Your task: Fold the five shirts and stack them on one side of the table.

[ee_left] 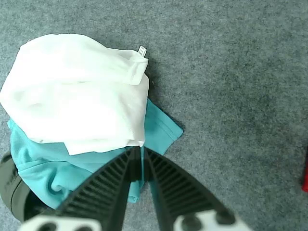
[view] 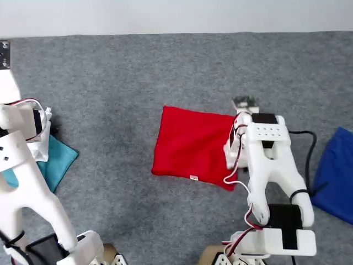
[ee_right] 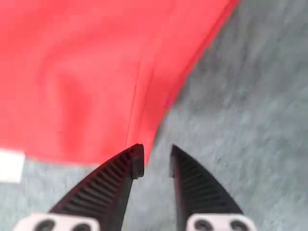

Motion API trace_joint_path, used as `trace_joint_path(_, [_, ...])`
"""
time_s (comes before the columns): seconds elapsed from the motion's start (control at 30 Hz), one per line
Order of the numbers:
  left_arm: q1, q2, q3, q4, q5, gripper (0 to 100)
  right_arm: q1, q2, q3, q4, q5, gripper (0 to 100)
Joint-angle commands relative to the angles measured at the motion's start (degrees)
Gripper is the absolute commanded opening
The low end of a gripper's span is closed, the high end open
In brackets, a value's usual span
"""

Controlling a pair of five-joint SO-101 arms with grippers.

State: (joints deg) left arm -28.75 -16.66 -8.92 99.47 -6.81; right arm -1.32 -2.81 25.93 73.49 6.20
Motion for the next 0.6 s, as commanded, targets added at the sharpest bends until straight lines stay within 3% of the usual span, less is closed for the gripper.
trace_joint_path(0.0, [-0.4,-1.3,0.0,1.1,-0.5,2,-0.5,0.1,-5.2,-5.7,0.2,12.5])
trace_joint_path(0.33, [-0.4,-1.8,2.1,1.1,-0.5,2,-2.9,7.0,-14.8,-10.3,0.4,9.3])
trace_joint_path(0.57, [-0.4,-1.8,2.2,1.1,-0.5,2,1.7,16.6,-15.5,-10.8,0.8,6.3])
